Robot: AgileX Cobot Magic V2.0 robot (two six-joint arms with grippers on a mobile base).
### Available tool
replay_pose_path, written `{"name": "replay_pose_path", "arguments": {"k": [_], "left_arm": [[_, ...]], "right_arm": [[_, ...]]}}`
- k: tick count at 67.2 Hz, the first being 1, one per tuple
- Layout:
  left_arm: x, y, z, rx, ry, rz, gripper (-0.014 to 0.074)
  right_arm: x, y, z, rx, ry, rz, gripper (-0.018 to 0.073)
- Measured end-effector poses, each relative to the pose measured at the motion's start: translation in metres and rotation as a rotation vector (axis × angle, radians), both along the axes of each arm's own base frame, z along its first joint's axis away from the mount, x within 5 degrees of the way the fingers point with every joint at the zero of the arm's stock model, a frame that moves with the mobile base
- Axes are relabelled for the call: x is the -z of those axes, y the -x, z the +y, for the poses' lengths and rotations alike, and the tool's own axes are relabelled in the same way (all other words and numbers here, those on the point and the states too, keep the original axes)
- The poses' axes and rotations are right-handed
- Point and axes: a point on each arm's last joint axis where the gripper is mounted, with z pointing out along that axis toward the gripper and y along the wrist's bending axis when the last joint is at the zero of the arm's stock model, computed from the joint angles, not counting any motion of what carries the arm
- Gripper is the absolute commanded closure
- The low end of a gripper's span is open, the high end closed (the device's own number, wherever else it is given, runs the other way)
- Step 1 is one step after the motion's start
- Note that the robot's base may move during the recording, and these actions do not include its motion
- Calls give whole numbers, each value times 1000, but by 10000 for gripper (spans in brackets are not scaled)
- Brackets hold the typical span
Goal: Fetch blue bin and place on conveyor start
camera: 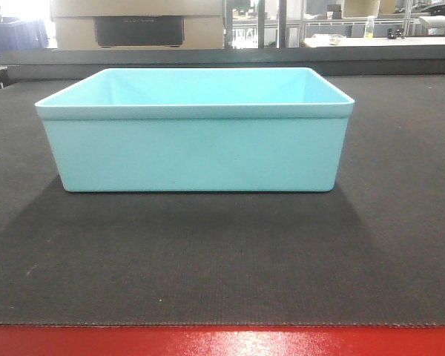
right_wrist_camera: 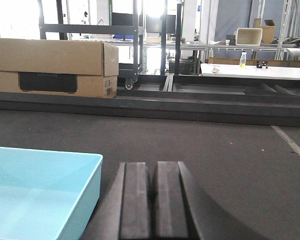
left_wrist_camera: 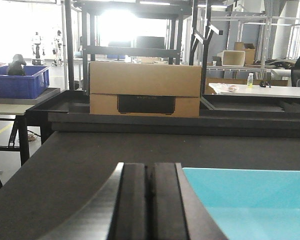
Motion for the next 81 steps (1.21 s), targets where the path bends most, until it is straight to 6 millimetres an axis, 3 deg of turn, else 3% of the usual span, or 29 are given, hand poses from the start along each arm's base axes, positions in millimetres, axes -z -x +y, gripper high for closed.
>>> {"name": "replay_pose_path", "arguments": {"k": [49, 59, 75, 81], "left_arm": [[7, 0, 0, -12, -8, 7, 707], [41, 2, 2, -64, -7, 13, 707], [134, -10, 4, -89, 6, 55, 707], [146, -12, 4, -89, 7, 79, 707]], "right_arm": [[0, 0, 0, 0, 2, 0, 721], [0, 0, 0, 0, 2, 0, 721], [0, 0, 0, 1, 4, 1, 721], [0, 0, 0, 1, 4, 1, 721]]}}
